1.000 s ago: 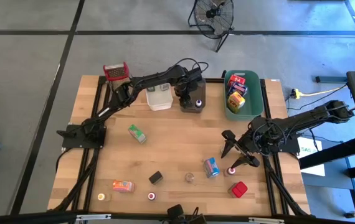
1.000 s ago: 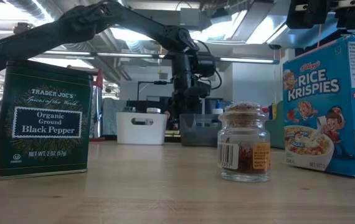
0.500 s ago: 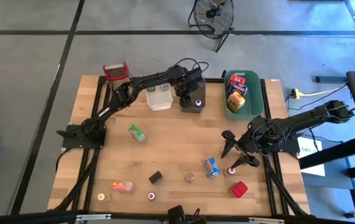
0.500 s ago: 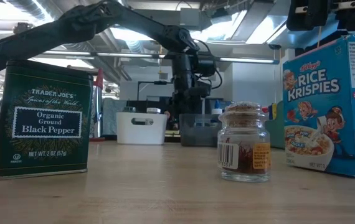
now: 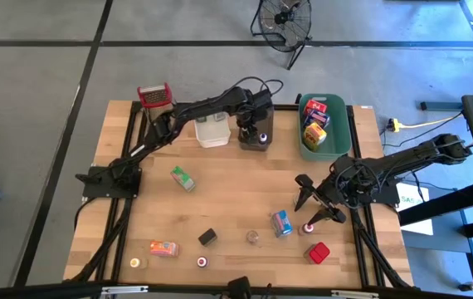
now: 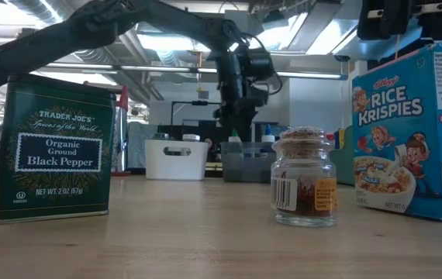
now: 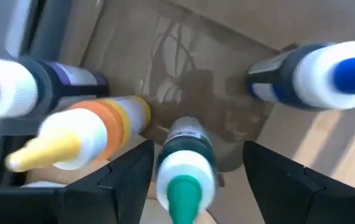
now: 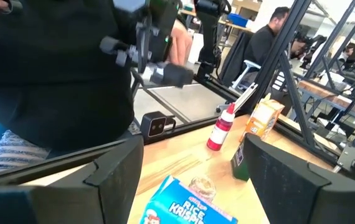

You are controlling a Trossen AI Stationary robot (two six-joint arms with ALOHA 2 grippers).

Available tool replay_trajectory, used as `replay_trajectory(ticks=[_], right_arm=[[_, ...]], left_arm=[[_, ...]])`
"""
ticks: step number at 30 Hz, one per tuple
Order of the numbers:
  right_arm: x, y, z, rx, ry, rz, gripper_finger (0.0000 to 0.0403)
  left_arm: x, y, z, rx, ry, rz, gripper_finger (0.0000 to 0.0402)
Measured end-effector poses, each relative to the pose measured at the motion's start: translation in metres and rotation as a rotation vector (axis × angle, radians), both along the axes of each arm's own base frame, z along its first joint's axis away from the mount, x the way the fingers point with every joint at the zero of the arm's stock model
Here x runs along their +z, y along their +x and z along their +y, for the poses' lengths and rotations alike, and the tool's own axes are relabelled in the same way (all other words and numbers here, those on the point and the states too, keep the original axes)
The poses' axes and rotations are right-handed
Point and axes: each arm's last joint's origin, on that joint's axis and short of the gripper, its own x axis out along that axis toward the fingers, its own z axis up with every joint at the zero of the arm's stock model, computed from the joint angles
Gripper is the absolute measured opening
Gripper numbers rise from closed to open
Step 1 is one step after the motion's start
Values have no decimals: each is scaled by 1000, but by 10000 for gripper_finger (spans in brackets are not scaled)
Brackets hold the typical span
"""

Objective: Pick & Place Kitchen Items
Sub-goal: Put the transparent seasoning into the white bin

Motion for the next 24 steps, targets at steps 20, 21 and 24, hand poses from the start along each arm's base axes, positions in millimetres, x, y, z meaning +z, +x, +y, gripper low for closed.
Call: replay_trajectory(ticks=[20, 21, 24], right_arm=[[-2, 0, 0, -4, -6, 20, 280], [-2, 0, 0, -17, -11, 16, 280], [-3, 1, -2, -71, -41, 2, 280]], left_arm=[[132, -56, -124, -86, 186, 49, 241], [138, -61, -135, -79, 212, 57, 241], [155, -77, -167, -105, 263, 13, 240]])
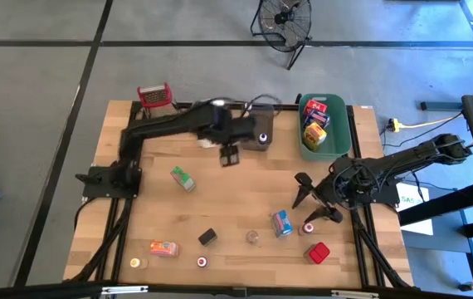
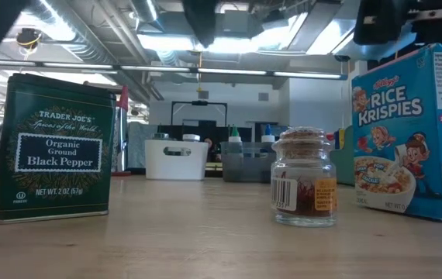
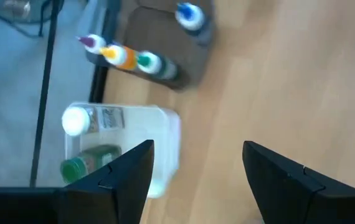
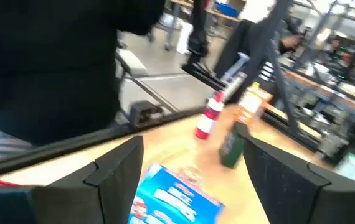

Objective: Pick & Place Kitchen Items
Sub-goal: Put the transparent seasoning into the white bin

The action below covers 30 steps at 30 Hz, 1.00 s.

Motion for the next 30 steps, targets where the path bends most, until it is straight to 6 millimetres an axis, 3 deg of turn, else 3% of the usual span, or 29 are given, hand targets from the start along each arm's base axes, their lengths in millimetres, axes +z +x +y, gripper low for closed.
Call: replay_trajectory(ticks=[4, 8, 11, 15, 21, 26, 30], right_arm=[[-3, 1, -2, -90, -20, 22, 280], [0, 3, -3, -140, 14, 49, 280], [14, 7, -2, -146, 32, 101, 280], [31, 9, 3, -178, -13, 224, 279], [61, 10, 4, -439, 56, 338, 279], [83, 10, 4, -558, 140, 451, 279], [89, 11, 2, -639, 172, 594, 279]], left_arm=[[12, -28, -37, -17, -2, -28, 242], [6, -55, -58, 42, 105, -32, 240], [-5, -80, -66, 68, 113, -12, 240], [-23, -107, -67, 55, 112, -28, 241], [-33, -137, -49, 1, 108, -164, 242], [-37, -160, -37, -11, 125, -352, 242], [-53, -171, -35, -56, 144, -511, 242]])
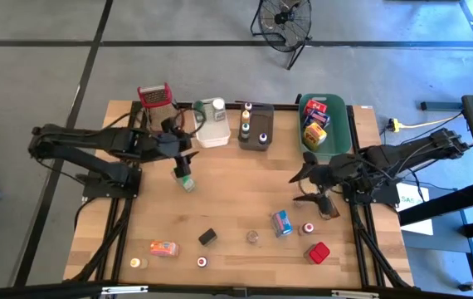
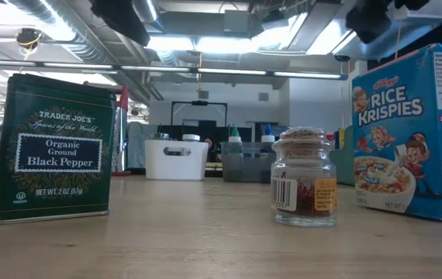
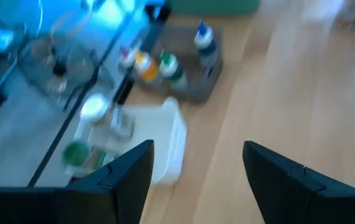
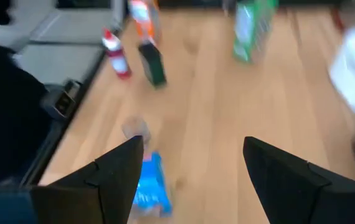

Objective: Pick & Place Kitchen Items
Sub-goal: Put the transparent seasoning into the white bin

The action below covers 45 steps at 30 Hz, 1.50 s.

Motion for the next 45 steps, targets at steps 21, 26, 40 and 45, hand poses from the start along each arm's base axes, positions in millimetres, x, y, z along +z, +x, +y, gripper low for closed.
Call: replay_trajectory(ticks=[21, 26, 40, 45], right_arm=[[-36, -11, -9, -130, -66, 525, 279], [-44, -5, -6, -175, -11, 593, 279], [-67, 7, 3, -406, 165, 826, 280], [-76, 10, 10, -442, 163, 876, 280]], left_arm=[[-35, 0, -1, -246, -36, -147, 242], [-33, 1, -1, -267, -6, -168, 242], [-31, 2, -1, -281, 14, -180, 242], [-30, 3, -2, -282, 16, -193, 242]])
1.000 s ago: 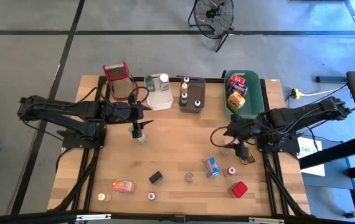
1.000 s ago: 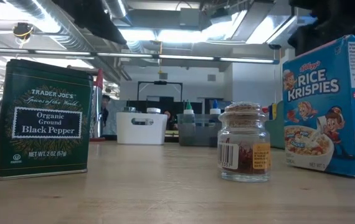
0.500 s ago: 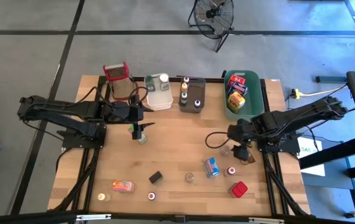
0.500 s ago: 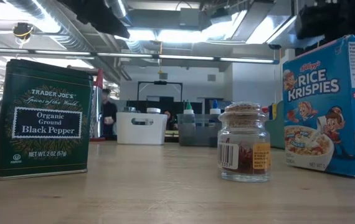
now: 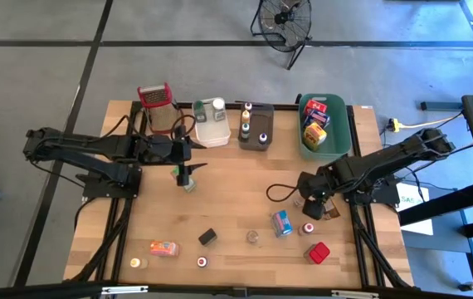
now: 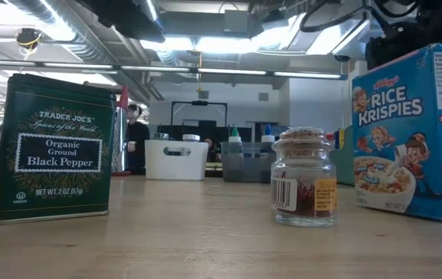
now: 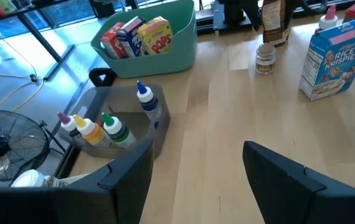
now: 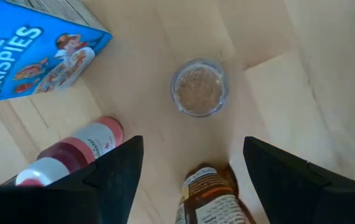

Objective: Pick & Place Kitchen Items
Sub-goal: Put the transparent seasoning into the white bin

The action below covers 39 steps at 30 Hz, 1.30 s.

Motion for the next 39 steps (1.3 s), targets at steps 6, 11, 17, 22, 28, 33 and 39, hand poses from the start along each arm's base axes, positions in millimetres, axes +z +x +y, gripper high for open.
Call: replay_trajectory(ticks=[6, 11, 17, 22, 28, 33, 39], right_arm=[[-16, -5, 10, 46, -20, -3, 280], [-28, -16, 10, 37, -38, 29, 280], [-33, -16, 13, 11, -59, -26, 280], [-40, -16, 13, -13, -57, -56, 280], [-60, -19, 10, -18, -69, -107, 280], [-71, -22, 8, -5, -94, -145, 280], [-71, -18, 8, 13, -130, -205, 280]], left_arm=[[1, 0, 0, 0, 0, -7, 242], [1, 0, 0, 0, -1, -8, 242], [1, 0, 0, 1, -1, -9, 242], [1, 1, 0, 0, -1, -12, 242], [1, 1, 0, 1, -3, -12, 242], [1, 1, 0, 4, -8, -14, 242], [1, 1, 0, 4, -8, -14, 242]])
